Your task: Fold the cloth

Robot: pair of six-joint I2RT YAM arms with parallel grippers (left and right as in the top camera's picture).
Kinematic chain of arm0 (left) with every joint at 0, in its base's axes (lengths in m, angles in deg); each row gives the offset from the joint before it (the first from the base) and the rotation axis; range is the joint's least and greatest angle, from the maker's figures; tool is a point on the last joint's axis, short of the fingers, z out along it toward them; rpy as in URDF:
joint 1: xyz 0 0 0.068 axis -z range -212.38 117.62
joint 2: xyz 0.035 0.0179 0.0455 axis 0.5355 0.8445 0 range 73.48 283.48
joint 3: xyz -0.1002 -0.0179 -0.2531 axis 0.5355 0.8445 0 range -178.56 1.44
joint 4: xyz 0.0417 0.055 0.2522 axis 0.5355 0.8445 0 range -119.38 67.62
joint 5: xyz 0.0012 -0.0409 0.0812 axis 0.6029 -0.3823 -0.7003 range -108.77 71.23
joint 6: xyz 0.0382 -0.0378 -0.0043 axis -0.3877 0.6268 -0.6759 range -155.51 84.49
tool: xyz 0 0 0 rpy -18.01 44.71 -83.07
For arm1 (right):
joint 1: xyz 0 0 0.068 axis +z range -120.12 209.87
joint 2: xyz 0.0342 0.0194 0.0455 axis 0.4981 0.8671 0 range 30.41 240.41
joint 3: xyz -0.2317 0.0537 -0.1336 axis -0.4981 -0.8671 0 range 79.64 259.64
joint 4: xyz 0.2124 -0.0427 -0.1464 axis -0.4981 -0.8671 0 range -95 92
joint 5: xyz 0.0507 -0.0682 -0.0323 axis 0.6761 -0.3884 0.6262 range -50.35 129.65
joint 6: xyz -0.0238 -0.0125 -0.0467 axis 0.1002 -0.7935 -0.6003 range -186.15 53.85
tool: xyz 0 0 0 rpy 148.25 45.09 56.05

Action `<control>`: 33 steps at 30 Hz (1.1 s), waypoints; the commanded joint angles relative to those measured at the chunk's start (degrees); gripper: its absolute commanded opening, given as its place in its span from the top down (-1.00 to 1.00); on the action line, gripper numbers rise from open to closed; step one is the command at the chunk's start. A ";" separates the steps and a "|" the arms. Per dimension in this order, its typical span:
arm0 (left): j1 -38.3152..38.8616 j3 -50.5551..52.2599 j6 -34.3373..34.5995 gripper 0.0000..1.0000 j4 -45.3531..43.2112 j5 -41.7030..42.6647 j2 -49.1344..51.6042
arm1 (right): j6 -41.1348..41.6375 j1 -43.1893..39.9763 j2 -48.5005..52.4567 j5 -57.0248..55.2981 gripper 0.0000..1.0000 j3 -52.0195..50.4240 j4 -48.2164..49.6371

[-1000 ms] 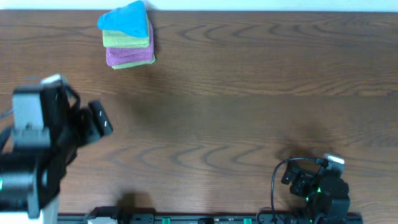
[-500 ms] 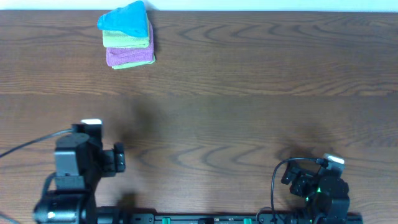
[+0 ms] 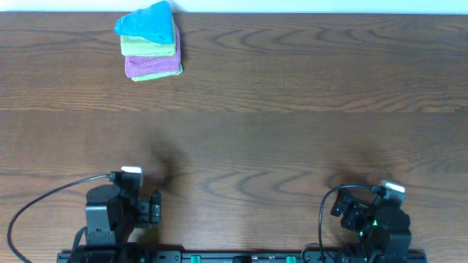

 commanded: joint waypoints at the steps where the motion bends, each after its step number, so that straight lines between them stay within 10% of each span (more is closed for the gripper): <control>1: -0.11 1.25 -1.81 -0.90 1.36 -0.35 -2.43 | 0.81 -0.46 -0.33 -0.61 -0.99 -0.28 -0.13; 18: -0.13 9.55 -1.11 -0.90 1.20 -2.10 -10.54 | 0.81 -0.46 -0.33 -0.59 -0.98 -0.28 -0.13; 33: -0.11 12.04 -8.90 -0.90 -16.74 -4.59 -14.01 | 0.81 -0.46 -0.33 -0.61 -0.99 -0.28 -0.11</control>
